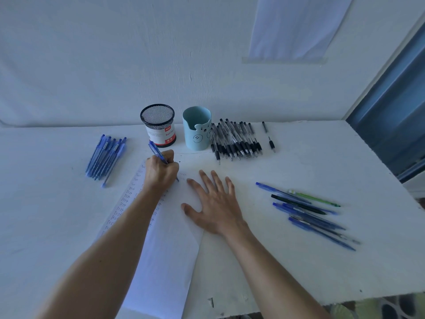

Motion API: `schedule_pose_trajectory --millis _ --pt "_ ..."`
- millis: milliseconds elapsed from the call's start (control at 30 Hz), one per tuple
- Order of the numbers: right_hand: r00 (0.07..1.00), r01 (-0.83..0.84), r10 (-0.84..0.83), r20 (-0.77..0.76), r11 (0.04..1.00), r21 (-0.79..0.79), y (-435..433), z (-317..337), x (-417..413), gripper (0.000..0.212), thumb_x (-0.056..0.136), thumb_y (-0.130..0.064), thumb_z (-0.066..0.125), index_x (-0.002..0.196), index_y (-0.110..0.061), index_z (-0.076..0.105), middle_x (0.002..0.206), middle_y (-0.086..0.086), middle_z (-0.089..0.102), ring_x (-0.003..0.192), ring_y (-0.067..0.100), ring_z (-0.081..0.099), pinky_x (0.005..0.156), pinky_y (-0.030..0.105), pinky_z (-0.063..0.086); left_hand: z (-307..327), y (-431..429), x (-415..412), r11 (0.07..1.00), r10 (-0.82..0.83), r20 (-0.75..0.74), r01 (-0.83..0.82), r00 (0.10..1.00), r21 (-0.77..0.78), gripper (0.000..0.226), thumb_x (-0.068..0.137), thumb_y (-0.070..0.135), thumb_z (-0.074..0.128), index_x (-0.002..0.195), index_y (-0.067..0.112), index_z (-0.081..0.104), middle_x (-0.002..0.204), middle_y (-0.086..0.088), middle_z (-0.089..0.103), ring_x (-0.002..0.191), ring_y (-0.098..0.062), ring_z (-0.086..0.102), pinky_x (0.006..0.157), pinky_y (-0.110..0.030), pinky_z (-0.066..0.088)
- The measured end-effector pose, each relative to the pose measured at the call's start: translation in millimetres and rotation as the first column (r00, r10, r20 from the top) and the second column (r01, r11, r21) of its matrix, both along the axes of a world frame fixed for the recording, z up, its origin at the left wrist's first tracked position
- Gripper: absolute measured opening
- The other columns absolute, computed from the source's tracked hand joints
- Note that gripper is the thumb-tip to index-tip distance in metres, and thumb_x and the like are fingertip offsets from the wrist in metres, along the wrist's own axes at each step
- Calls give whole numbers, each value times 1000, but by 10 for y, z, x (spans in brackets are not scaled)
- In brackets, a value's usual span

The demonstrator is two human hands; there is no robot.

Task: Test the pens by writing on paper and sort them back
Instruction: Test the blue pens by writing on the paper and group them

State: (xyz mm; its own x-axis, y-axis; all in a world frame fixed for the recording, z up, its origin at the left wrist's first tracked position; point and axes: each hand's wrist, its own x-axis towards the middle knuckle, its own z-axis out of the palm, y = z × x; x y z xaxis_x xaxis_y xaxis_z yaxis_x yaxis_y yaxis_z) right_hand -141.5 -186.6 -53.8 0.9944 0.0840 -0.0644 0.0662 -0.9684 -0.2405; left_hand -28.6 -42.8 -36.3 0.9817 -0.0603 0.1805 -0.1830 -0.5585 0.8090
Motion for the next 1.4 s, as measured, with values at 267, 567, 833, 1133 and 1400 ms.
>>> schedule_pose_trajectory --millis 267,567,833,1133,1400 --pt "1000 0 0 -4 1000 -2 3 0 3 71 93 -71 25 156 -42 8 167 -4 -6 153 22 -12 120 54 -10 -17 -11 20 1000 -11 -18 11 1000 2 34 65 -12 49 57 14 28 56 -5 28 57 -19 25 52 -28 21" --pt "1000 6 -6 6 1000 0 3 -10 1 79 84 -74 11 156 -41 8 167 -4 -5 153 22 -11 120 54 -9 -47 -15 20 998 -55 -41 55 998 -21 27 64 -7 49 58 10 29 57 -5 28 58 -18 24 52 -29 21" --pt "1000 9 -9 16 1000 -6 1 -16 4 75 88 -74 19 155 -41 10 167 -4 -3 153 22 -9 120 54 -8 -57 7 41 998 -36 -61 33 998 -52 30 64 -10 49 57 13 31 55 -3 31 57 -20 30 53 -32 26" --pt "999 27 -30 38 997 68 -3 -43 20 70 90 -68 36 147 -30 24 167 -3 3 153 20 -3 121 53 -4 52 121 106 844 41 -209 -146 977 -515 8 102 20 49 101 14 44 52 -4 33 35 -15 34 40 -23 27" --pt "998 34 -39 50 994 99 -11 -48 13 70 88 -67 40 146 -29 28 167 -4 5 153 18 -1 121 51 -4 145 481 85 929 53 -123 -94 991 -358 35 108 36 39 98 17 66 43 1 51 37 -9 39 43 -23 32"
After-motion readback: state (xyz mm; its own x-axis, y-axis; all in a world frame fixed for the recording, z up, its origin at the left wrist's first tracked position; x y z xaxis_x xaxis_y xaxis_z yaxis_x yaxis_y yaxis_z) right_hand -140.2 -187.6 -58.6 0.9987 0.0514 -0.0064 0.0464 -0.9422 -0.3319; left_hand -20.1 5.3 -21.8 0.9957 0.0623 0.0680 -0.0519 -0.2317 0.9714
